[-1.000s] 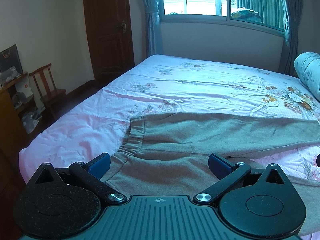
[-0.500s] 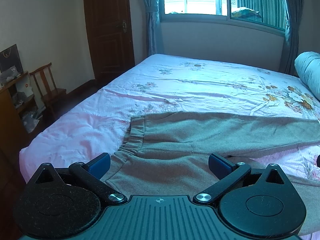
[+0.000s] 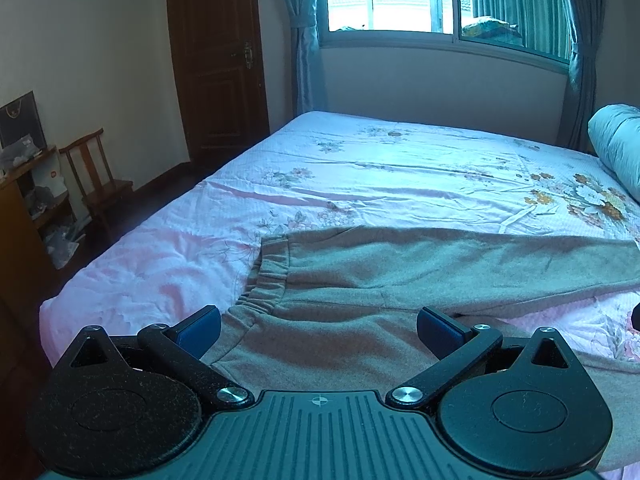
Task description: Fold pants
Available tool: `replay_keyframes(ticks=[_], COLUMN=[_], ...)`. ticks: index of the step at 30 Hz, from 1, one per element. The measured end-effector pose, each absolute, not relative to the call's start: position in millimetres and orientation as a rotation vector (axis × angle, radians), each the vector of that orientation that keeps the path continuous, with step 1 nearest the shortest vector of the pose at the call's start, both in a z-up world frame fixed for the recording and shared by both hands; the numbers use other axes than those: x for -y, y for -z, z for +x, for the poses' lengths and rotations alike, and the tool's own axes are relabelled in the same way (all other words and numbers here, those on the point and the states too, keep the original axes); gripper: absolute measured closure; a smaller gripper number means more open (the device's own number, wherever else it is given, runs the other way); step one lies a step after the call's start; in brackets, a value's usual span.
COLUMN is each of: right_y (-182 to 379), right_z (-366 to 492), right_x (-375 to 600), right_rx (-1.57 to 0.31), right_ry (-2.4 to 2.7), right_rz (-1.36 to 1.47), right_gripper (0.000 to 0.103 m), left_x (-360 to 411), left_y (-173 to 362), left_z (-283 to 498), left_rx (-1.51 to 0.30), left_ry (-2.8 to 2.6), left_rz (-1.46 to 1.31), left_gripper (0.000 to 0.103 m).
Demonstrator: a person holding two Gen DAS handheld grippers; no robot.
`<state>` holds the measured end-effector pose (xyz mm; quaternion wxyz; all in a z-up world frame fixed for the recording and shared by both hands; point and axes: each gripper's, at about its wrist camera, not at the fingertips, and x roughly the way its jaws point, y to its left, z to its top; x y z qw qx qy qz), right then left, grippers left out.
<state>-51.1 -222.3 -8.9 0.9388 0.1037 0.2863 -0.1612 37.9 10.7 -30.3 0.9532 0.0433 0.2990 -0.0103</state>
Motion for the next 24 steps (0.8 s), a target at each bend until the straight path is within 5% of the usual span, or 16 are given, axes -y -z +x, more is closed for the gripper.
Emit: replay_keyframes(ticks=[24], right_y=[15.8], right_z=[-47.9], right_x=[223.4], right_rx=[-0.599], right_ry=[0.3], right_rz=[0.222], right_gripper=[0.006], left_x=[-10.9], left_y=[35.4], left_z=[42.9], left_rx=[-0.62], left_ry=[0.013], left_rz=[0.103], left_gripper=[0.0])
